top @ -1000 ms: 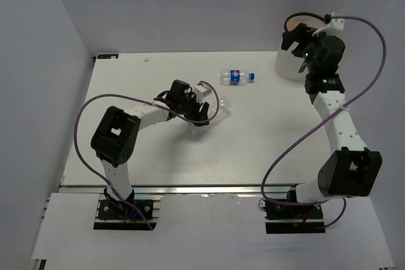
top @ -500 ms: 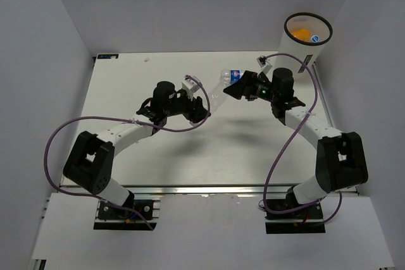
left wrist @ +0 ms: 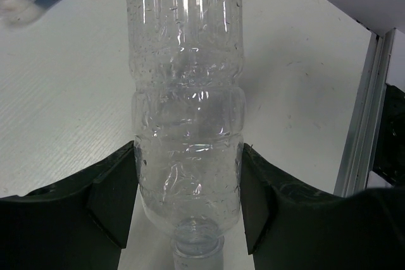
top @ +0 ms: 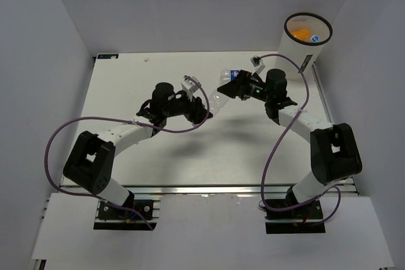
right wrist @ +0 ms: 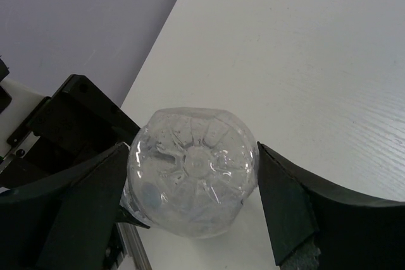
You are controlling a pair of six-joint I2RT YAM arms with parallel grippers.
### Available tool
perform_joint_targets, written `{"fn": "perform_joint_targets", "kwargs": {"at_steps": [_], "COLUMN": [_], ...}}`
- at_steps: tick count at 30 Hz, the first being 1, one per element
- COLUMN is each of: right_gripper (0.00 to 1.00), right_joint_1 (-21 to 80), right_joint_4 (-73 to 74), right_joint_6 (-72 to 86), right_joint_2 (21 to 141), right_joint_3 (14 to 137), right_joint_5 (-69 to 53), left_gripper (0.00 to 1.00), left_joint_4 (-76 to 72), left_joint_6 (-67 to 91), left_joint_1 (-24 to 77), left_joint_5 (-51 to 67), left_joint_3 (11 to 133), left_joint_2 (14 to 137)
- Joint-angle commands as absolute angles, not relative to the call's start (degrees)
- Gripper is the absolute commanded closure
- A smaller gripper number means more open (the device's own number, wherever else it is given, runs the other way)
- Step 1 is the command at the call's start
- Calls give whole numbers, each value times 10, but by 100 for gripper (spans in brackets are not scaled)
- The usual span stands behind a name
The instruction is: Put the plastic bottles in the bin
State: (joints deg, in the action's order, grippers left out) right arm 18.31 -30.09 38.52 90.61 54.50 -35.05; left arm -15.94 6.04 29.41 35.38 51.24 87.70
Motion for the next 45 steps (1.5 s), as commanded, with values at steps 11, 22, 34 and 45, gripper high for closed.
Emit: {"fn": "perform_joint_targets", "kwargs": {"at_steps": [11,22,34,45], "right_gripper": [86,91,91,91], "right_joint_1": [146,16,-10,-21], "right_joint_4": [-245,-100,-160,-117], "right_joint_6": [300,152,-46,-56], "right_joint_2": [853,729,934,1171], "right_joint_3": [580,719,1015,1243], "right_joint_5": [-257,95,255,247], "left_gripper": [2,2,2,2], "left_joint_4": [-141,-100,-92,-67], "left_joint_6": [80,214,200,167], "left_joint_1": [300,171,143,136], "left_joint_5": [287,203,201,161], "left_joint_3": [543,600,608,621], "left_joint_2": [826,862,916,916]}}
